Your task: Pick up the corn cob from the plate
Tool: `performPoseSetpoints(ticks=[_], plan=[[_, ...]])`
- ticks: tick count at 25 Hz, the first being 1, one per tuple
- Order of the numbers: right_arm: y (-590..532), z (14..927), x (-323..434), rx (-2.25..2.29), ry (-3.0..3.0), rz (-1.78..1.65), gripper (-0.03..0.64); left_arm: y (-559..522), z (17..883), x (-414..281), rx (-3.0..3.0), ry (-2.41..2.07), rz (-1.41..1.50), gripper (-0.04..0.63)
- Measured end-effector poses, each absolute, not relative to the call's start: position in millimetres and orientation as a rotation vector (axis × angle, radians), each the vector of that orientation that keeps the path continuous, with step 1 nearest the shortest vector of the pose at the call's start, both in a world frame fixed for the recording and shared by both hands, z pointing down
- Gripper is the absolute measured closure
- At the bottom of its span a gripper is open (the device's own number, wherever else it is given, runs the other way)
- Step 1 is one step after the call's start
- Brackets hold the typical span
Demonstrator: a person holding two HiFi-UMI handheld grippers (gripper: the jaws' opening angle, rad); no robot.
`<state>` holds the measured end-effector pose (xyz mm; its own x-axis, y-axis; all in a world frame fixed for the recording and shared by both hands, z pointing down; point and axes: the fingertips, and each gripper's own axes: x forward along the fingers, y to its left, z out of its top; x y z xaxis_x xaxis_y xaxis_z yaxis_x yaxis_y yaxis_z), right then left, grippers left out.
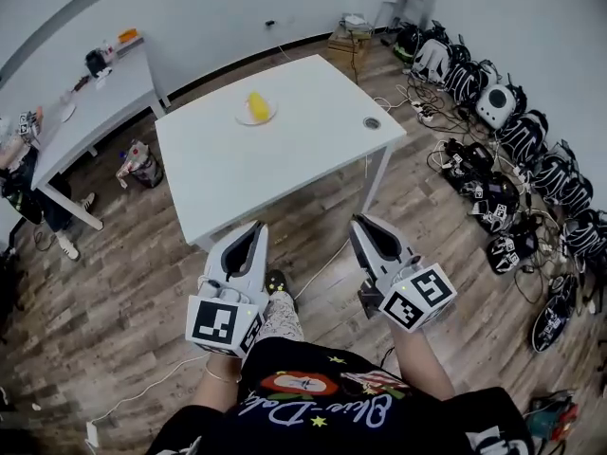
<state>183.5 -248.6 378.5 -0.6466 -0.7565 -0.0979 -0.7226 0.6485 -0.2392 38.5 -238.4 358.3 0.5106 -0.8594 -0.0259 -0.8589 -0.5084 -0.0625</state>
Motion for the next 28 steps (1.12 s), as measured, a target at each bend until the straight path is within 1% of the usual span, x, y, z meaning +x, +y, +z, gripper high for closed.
performPoseSetpoints(ticks=[6, 12, 18, 24, 25, 26, 27, 28], plan=[[-400.0, 378.6, 118.3, -1.158, 2.727, -0.259, 0.601, -373.9, 351.1, -9.6, -2.642, 1.532, 0.024, 0.597], [-554.0, 406.3, 44.6, -1.231, 2.906, -0.195, 0.601, -492.7, 350.1, -82.5, -2.612, 1.587, 0.012, 0.597], [-640.5, 435.2, 8.4, -1.24, 2.98, -0.327, 0.6, -567.9, 367.0, -111.3, -2.622, 1.663, -0.021, 0.597], [-719.2, 474.3, -27.9, -1.177, 3.169, -0.4, 0.591, -605.3, 376.4, -127.6, -2.642, 1.759, -0.022, 0.597], [-732.0, 483.9, -33.6, -1.176, 3.213, -0.414, 0.576, -608.8, 376.6, -131.3, -2.638, 1.77, -0.027, 0.597], [-744.9, 495.1, -38.3, -1.186, 3.256, -0.439, 0.527, -613.0, 377.7, -136.2, -2.631, 1.786, -0.034, 0.597], [-758.1, 506.8, -42.4, -1.206, 3.295, -0.473, 0.45, -618.0, 379.6, -142.5, -2.62, 1.808, -0.04, 0.597], [-771.1, 517.6, -46.0, -1.234, 3.328, -0.505, 0.415, -623.5, 382.0, -149.6, -2.608, 1.832, -0.045, 0.598]])
